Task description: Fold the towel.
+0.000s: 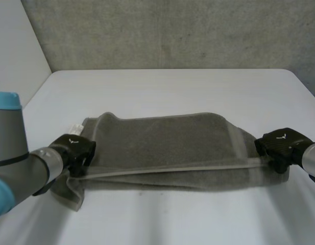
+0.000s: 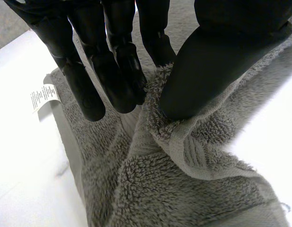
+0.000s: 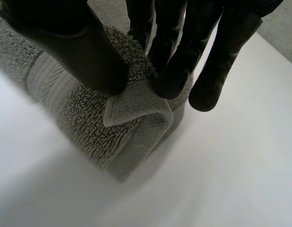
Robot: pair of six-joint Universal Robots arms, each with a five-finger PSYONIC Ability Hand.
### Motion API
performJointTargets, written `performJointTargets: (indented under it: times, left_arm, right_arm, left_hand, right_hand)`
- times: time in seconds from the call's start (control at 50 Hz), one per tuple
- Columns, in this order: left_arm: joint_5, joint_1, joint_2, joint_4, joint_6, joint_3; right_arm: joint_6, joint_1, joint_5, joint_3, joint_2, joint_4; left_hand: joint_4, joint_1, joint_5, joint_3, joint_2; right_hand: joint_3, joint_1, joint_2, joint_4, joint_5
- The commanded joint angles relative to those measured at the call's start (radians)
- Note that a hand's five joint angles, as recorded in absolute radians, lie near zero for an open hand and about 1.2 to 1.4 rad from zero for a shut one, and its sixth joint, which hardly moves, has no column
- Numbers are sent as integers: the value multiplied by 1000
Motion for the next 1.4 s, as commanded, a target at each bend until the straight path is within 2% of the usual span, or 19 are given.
performJointTargets:
  times: [0.02,0.3,0.46,0.48,0.5,0.52,0.54,0.74,0.82,0.94,1.16,1.28,1.32,1.4]
  left_arm:
    - [-10,-2,-112,22,-3,113]
    - [-2,-5,-74,7,-2,103]
    - [-5,-10,-132,33,-2,179]
    - [-5,-10,-144,34,-3,190]
    - [-4,-11,-146,34,-2,186]
    - [-4,-11,-146,34,-2,186]
    - [-7,-11,-144,31,0,178]
    - [-4,-33,25,50,-23,21]
    - [-8,-68,86,100,-81,-69]
    - [-16,-82,152,180,-108,-189]
    - [-31,-132,150,281,-111,-293]
    - [-91,-151,150,369,-109,-339]
    - [-136,-154,141,445,-103,-362]
    - [-168,-154,114,526,-95,-377]
  right_arm:
    - [73,23,16,-2,19,-99]
    - [89,31,8,15,-15,-123]
    - [132,60,17,1,14,-181]
    - [132,60,17,1,14,-181]
    - [132,65,17,4,20,-183]
    - [132,65,17,4,21,-183]
    - [132,65,17,10,22,-183]
    - [133,65,14,26,30,-187]
    - [132,65,14,36,28,-189]
    - [129,65,14,59,27,-209]
    - [121,65,14,75,30,-215]
    - [119,65,14,82,30,-223]
    - [119,65,14,82,30,-224]
    - [119,65,14,84,30,-224]
  left_hand:
    - [177,225,208,179,182]
    - [177,225,208,179,182]
    - [177,225,208,179,182]
    - [102,150,133,104,106]
    - [-582,-534,-551,-580,-577]
    - [-589,-541,-557,-587,-584]
    - [-1045,-997,-1013,-1043,-1040]
    - [-1045,-997,-1013,-1043,-1040]
    - [-1041,-993,-1010,-1039,-1036]
    - [-1018,-969,-986,-1015,-1013]
    - [-1012,-963,-980,-1009,-1007]
    - [-1015,-966,-983,-1012,-1010]
    - [-1009,-961,-977,-1007,-1004]
    - [-997,-949,-966,-995,-992]
  right_hand:
    - [54,85,86,57,62]
    - [54,85,86,57,62]
    - [54,85,86,57,62]
    - [54,85,86,57,62]
    - [54,85,86,57,62]
    - [54,85,86,57,62]
    - [54,85,86,57,62]
    - [54,85,86,57,62]
    - [54,85,86,57,62]
    - [54,85,86,57,62]
    - [54,85,86,57,62]
    - [54,85,86,57,62]
    - [54,85,86,57,62]
    - [54,85,86,57,62]
